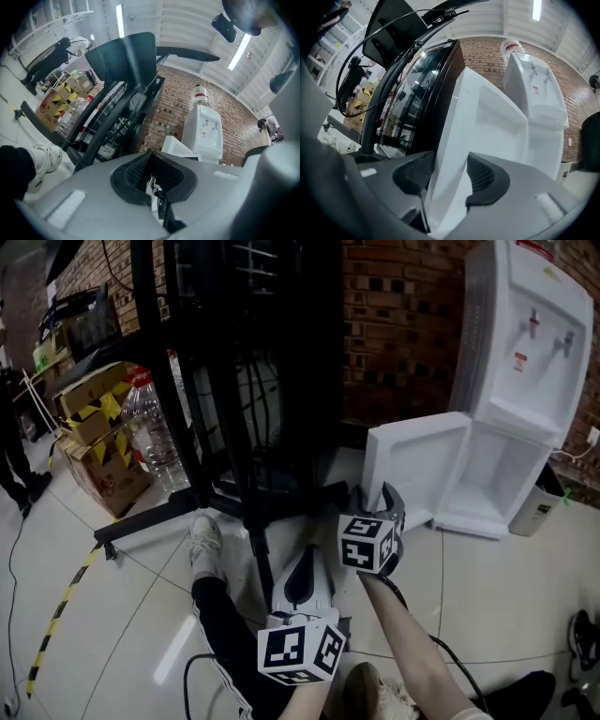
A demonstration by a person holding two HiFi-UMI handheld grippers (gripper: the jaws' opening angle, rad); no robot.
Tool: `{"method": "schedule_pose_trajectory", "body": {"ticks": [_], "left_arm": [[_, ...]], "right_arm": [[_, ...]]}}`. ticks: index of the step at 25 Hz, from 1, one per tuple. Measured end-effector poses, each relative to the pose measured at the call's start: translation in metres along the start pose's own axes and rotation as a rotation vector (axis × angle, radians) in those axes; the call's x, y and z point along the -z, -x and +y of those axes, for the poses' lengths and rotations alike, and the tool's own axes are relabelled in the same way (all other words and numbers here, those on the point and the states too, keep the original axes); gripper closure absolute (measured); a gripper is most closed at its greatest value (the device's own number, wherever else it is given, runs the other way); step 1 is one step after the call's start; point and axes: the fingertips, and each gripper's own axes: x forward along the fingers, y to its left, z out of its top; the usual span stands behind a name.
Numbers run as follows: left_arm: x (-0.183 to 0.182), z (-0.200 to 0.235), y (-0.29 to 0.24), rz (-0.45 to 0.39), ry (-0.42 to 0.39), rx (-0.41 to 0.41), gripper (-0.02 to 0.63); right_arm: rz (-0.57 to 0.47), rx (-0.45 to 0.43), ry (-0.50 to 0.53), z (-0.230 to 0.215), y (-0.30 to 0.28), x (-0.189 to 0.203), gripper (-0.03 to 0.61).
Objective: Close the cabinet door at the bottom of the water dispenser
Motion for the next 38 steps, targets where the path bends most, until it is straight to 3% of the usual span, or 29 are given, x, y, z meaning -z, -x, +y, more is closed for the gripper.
{"method": "schedule_pose_trajectory", "body": {"ticks": [9, 14, 19, 26, 33, 38], "left_arm": [[0.021, -0.003, -0.009, 0.037, -0.036, 0.003, 0.602], [0.031, -0.021, -0.014, 0.058, 0.035, 0.079, 0.601], [0.027, -0.046, -0.015, 0.042, -0.079, 0.139, 0.603], [0.045, -0.069, -0.014, 0.096, -0.113, 0.178, 0.607], [0.024, -0.108, -0.02, 0.052, -0.064, 0.206, 0.606], [0.026, -0.132, -0.015, 0.062, -0.121, 0.272, 0.606]], "right_arm": [[0.0, -0.018, -0.004, -0.008, 0.017, 0.002, 0.365], [0.007, -0.042, -0.011, -0.017, 0.039, 0.007, 0.36], [0.017, -0.055, -0.009, -0.031, 0.065, 0.014, 0.354], [0.036, -0.009, -0.026, -0.061, 0.103, 0.027, 0.359], [0.068, 0.023, -0.055, -0.097, 0.133, 0.039, 0.366], [0.087, 0.06, -0.034, -0.12, 0.152, 0.046, 0.376]]}}
